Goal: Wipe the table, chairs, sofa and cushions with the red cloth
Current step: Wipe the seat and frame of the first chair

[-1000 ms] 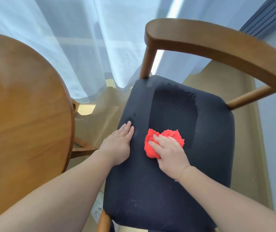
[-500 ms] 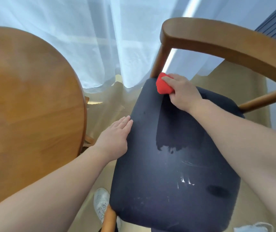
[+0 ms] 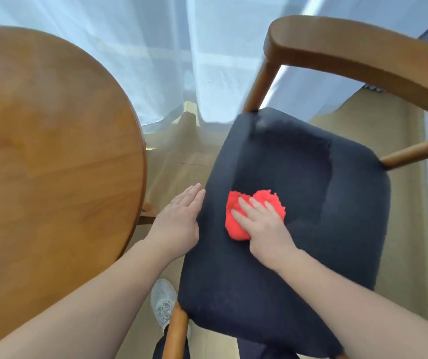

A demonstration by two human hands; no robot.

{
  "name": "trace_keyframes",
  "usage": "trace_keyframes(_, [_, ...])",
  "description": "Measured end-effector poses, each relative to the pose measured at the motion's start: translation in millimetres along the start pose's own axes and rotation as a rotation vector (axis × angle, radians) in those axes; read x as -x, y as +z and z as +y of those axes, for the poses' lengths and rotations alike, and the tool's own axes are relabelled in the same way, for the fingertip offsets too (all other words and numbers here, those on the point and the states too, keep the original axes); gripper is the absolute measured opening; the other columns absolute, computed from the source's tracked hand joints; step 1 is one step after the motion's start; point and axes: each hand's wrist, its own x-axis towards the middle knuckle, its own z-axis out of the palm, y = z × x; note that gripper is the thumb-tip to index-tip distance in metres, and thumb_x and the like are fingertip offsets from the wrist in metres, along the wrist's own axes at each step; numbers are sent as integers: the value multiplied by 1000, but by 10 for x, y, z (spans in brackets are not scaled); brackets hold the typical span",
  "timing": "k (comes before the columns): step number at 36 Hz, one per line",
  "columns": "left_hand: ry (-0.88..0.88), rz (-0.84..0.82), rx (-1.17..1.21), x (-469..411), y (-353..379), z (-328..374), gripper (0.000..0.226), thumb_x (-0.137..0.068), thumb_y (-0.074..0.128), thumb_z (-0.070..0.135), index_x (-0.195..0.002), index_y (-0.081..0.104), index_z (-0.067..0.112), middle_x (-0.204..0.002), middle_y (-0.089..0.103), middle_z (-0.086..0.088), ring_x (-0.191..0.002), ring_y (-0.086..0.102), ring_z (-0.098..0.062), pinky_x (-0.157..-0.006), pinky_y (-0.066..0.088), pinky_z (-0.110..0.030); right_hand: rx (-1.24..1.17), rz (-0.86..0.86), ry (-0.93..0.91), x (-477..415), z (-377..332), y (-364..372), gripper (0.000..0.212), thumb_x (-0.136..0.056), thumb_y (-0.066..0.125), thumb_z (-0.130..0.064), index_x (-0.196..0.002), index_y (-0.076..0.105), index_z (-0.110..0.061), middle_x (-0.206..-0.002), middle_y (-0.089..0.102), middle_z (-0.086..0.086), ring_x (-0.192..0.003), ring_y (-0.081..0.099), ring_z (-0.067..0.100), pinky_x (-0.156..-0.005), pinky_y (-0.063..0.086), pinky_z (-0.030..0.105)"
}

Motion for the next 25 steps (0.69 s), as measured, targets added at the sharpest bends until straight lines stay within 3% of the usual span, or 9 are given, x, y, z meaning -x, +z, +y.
trace_keyframes(7, [-33, 3, -2, 193, 40, 17, 59, -95, 40, 13, -150, 22, 21, -157, 20, 4, -144, 14, -12, -111, 3, -20, -9, -7, -15, 140, -40, -21, 70, -44, 76, 12, -109, 73, -15, -123, 65, 14, -107, 64, 37, -86, 50, 57])
trace_keyframes(13, [-63, 40, 53, 233, -84, 58, 53, -93, 45, 15, -145, 35, 20, -149, 37, 2, -137, 32, -16, -112, 24, -28, -123, 14, -51, 33, 39, -193, 64, -47, 67, 16, -107, 72, -7, -116, 66, 19, -97, 66, 40, -76, 52, 54])
trace_keyframes(17, [-69, 50, 83, 293, -163, 10, 51, -94, 45, 13, -144, 37, 19, -148, 39, 2, -136, 33, -16, -113, 27, -29, -160, 79, -3, -357, 158, -428, 55, -62, 51, 5, -115, 68, -2, -122, 62, 24, -104, 61, 45, -83, 51, 53])
trace_keyframes(21, [-81, 46, 113, 339, -195, -53, 50, -94, 45, 12, -143, 38, 18, -148, 39, 1, -136, 33, -16, -114, 28, -30, -78, 116, 129, -951, 389, -629, 59, -74, 53, 4, -131, 55, -7, -134, 54, 17, -115, 53, 41, -91, 44, 49])
trace_keyframes(25, [-67, 43, 128, 367, -192, -94, 50, -92, 44, 8, -142, 40, 14, -147, 40, -1, -135, 34, -16, -113, 27, -28, -31, 126, 212, -1489, 553, -732, 54, -79, 49, 0, -132, 47, -13, -131, 52, 11, -114, 48, 38, -94, 38, 46])
